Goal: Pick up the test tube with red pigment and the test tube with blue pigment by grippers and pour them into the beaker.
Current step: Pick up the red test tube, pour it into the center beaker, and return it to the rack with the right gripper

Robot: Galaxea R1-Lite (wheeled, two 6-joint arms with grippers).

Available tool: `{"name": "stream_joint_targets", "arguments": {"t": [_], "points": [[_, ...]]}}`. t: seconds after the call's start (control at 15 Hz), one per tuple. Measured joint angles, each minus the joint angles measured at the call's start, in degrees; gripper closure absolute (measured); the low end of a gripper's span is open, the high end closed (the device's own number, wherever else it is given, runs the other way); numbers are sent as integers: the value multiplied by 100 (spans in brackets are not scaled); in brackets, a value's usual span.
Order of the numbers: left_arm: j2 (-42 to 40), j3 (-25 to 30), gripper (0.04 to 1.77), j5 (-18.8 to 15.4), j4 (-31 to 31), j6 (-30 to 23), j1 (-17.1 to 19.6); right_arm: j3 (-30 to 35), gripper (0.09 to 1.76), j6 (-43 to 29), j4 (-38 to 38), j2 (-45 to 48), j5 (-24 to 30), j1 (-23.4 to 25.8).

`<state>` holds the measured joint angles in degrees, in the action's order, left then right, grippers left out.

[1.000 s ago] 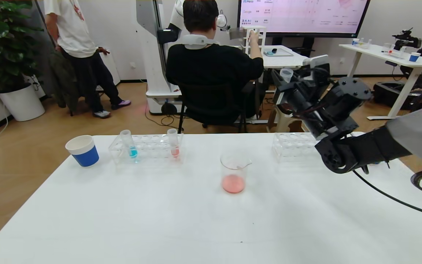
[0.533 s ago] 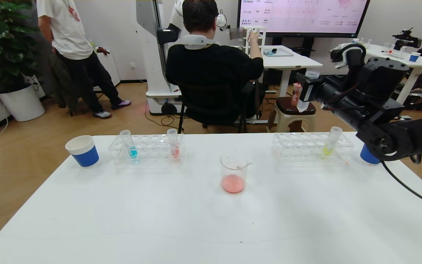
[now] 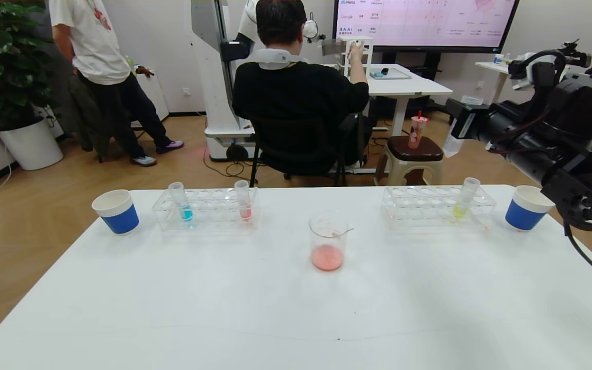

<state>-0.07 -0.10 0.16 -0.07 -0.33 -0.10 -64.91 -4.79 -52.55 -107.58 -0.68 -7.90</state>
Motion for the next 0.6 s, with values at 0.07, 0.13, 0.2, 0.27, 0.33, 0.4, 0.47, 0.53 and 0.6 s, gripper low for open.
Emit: {"name": "stream_joint_targets", "arguments": {"t": [0.07,0.13,0.2,0.27,0.33,0.4,0.47,0.53,0.6], "points": [[0,0,6,0,0,-2,0,20,133,2,18,17,-6,140],[0,0,6,0,0,-2,0,34,133,5,33,28,6,327],[0,0,6,0,2,-2,0,50,133,5,51,34,28,536],[0,0,6,0,0,0,0,63,133,2,57,34,41,730],[0,0,6,0,0,-2,0,78,133,0,60,26,59,974],[0,0,6,0,0,2,0,85,133,0,62,-9,78,1223],[0,0,6,-2,0,0,0,83,133,-6,62,-66,90,1443],[0,0,6,0,0,0,0,67,133,-9,57,-162,110,1645],[0,0,6,-2,0,2,0,39,133,-13,51,-293,126,1835]]}}
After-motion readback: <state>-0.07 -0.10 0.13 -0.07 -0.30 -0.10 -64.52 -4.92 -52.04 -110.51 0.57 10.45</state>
